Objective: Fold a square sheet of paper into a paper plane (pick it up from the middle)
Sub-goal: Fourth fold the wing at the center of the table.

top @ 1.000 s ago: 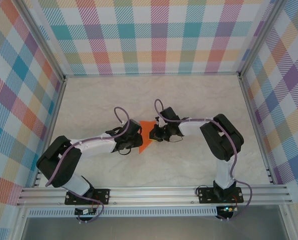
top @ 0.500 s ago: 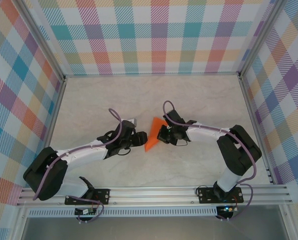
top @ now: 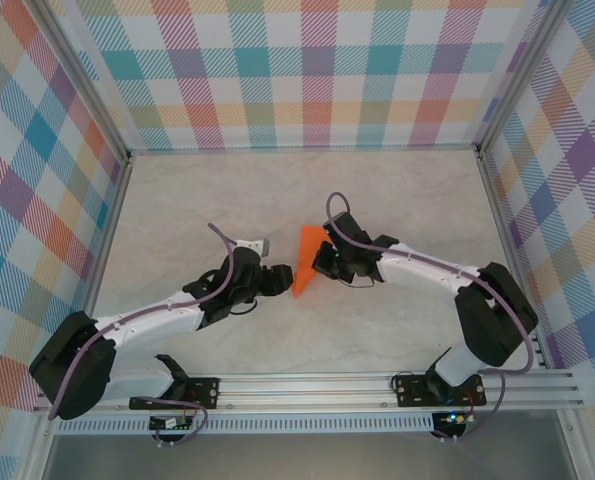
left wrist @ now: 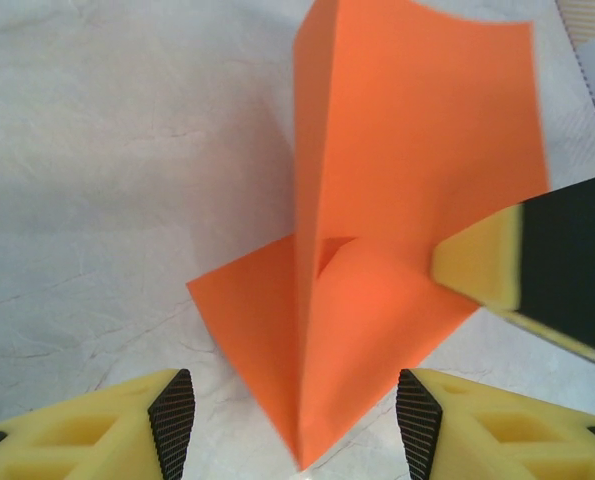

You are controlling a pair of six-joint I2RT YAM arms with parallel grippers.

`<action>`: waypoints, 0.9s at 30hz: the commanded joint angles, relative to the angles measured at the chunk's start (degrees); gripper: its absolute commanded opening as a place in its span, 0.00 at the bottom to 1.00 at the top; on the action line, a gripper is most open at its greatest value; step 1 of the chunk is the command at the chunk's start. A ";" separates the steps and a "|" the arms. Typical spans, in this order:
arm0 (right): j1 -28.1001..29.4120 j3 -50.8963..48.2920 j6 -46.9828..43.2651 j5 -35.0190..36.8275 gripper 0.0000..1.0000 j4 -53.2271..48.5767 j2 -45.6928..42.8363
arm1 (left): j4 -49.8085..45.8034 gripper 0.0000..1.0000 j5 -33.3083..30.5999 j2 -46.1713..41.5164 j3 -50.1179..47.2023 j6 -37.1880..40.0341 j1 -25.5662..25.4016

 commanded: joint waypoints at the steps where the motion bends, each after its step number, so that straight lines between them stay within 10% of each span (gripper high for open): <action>1: 0.28 1.94 -0.67 4.75 0.03 -3.24 -2.76 | 0.51 0.59 -1.68 -1.53 -1.14 0.49 -0.47; 27: 0.47 -1.23 8.81 0.66 0.04 -2.43 5.42 | 13.42 0.72 5.74 10.07 -2.37 8.88 -2.96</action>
